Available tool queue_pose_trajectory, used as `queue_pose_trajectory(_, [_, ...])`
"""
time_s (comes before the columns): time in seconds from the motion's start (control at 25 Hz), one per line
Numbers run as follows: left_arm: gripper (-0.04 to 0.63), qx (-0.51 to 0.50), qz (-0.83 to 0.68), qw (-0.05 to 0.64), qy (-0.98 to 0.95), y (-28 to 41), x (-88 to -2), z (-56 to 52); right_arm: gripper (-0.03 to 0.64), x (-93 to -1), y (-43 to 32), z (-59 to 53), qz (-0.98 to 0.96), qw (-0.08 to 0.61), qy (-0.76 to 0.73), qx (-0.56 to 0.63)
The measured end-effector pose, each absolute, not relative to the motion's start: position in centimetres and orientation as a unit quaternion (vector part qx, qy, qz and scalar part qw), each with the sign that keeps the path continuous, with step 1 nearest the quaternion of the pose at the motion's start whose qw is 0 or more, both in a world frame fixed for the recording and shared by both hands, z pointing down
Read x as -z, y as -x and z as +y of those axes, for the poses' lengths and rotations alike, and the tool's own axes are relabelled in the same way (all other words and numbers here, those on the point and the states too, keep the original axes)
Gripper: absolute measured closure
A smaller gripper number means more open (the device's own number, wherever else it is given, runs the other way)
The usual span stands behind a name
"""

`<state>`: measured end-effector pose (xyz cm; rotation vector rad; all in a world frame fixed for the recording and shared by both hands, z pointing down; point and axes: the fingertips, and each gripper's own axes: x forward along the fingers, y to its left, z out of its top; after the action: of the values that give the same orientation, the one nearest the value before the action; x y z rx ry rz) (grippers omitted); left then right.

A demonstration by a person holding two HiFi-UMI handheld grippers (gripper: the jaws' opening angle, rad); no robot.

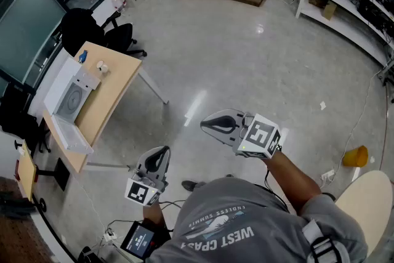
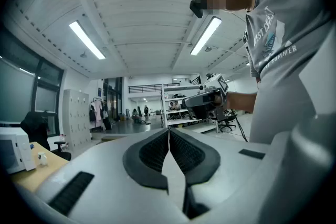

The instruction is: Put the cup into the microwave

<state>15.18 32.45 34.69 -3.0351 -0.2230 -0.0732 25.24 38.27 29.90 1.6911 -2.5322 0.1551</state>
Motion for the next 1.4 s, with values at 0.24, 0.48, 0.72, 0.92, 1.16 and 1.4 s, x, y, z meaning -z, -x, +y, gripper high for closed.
queue_pose_trajectory(0.24, [0.572,0.017,-0.089,0.052,0.995,-16.0,-34.7,31.9,0.598,-30.1,-25.5,37.8,-0.823,0.048,-0.564,-0.055])
queue_pose_trajectory(0.48, [0.572,0.041,-0.063,0.029,0.997,-14.4,-36.1,28.7,0.598,-31.6,-24.6,34.2,-0.831,0.046,-0.550,-0.063])
queue_pose_trajectory(0.72, [0.572,0.047,-0.036,0.018,0.998,-12.3,-36.5,24.5,0.595,-31.8,-23.8,29.3,-0.834,0.015,-0.545,-0.081])
queue_pose_trajectory(0.92, [0.572,0.062,-0.016,0.012,0.998,-10.4,-36.6,20.0,0.595,-31.4,-22.7,24.6,-0.836,0.006,-0.541,-0.087])
queue_pose_trajectory(1.16, [0.572,0.054,0.002,0.022,0.998,-6.9,-35.3,12.3,0.595,-30.4,-19.6,17.2,-0.837,0.011,-0.540,-0.084])
queue_pose_trajectory(1.4, [0.572,0.021,0.018,0.047,0.999,-1.5,-36.1,5.0,0.595,-32.1,-13.9,9.0,-0.849,0.023,-0.521,-0.084])
